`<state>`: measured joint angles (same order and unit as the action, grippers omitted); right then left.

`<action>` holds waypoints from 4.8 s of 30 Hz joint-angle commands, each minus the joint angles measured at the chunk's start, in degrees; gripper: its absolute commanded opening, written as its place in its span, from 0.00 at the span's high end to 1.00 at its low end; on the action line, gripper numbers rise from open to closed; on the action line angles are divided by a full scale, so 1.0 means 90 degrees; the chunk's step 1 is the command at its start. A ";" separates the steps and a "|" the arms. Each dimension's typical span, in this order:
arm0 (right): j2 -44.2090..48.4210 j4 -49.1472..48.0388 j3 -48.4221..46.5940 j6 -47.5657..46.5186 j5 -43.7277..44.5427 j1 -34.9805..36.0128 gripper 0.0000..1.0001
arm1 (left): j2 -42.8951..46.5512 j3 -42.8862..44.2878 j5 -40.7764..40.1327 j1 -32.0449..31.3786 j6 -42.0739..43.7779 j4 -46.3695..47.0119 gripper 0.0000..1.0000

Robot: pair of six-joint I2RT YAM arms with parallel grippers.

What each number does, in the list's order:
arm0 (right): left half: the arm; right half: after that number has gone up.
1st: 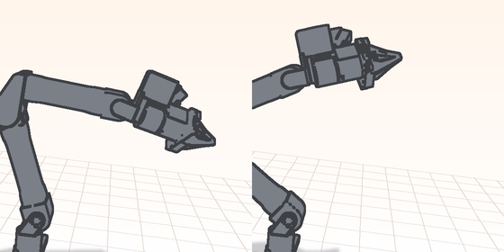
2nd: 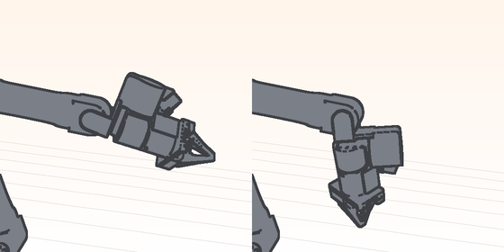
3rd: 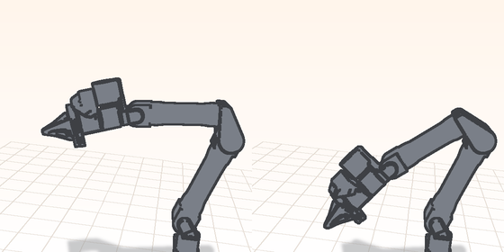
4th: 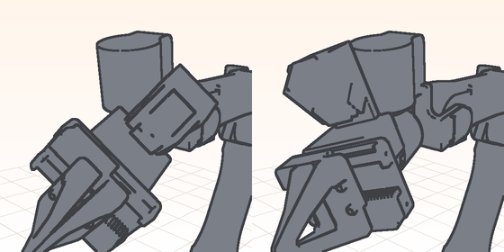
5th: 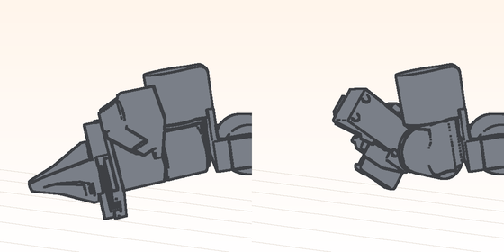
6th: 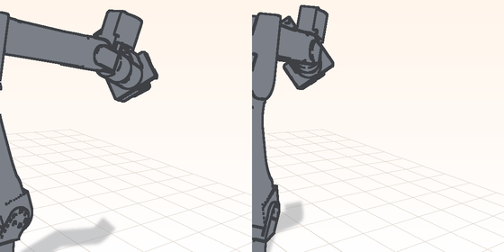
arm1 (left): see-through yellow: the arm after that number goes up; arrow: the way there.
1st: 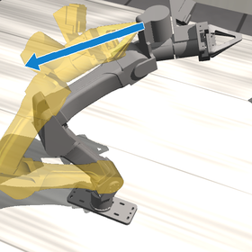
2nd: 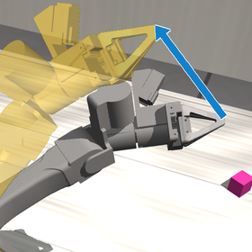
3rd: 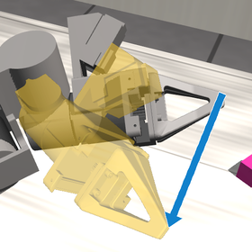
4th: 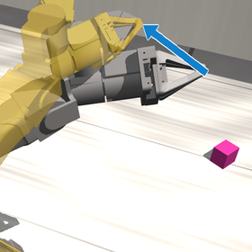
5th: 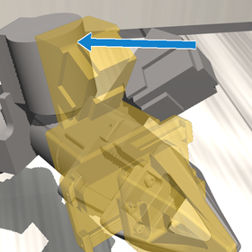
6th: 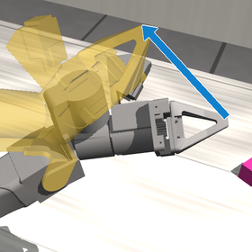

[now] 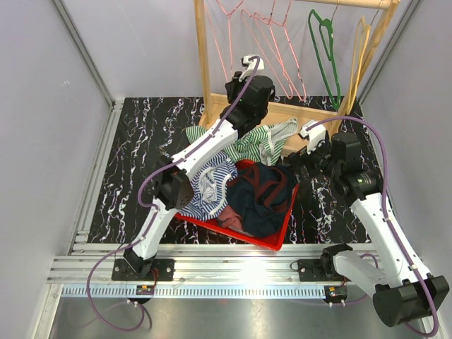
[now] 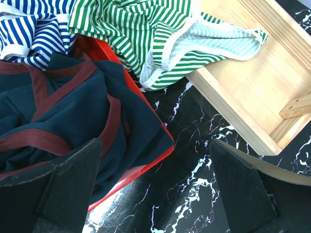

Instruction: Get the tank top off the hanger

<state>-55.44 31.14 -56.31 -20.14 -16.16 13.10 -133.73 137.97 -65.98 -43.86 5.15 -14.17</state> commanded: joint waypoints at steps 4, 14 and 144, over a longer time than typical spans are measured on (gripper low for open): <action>-0.0012 -0.0168 -0.0012 -0.0028 -0.0108 -0.0040 0.00 | 0.0142 -0.0017 0.0329 0.0088 -0.0289 -0.0144 1.00; -0.0061 -0.0159 -0.0003 -0.0047 -0.0089 -0.0040 0.00 | 0.0767 -0.0057 0.0465 -0.0127 -0.0502 -0.0143 1.00; 0.1043 0.3191 -0.0579 -0.2254 -0.2198 -0.0040 0.00 | 0.1129 0.0666 0.9996 0.2412 -0.1841 -0.2029 1.00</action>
<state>-46.24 61.80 -61.71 -41.10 -34.13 12.99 -122.96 140.64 19.92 -22.65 -8.10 -36.88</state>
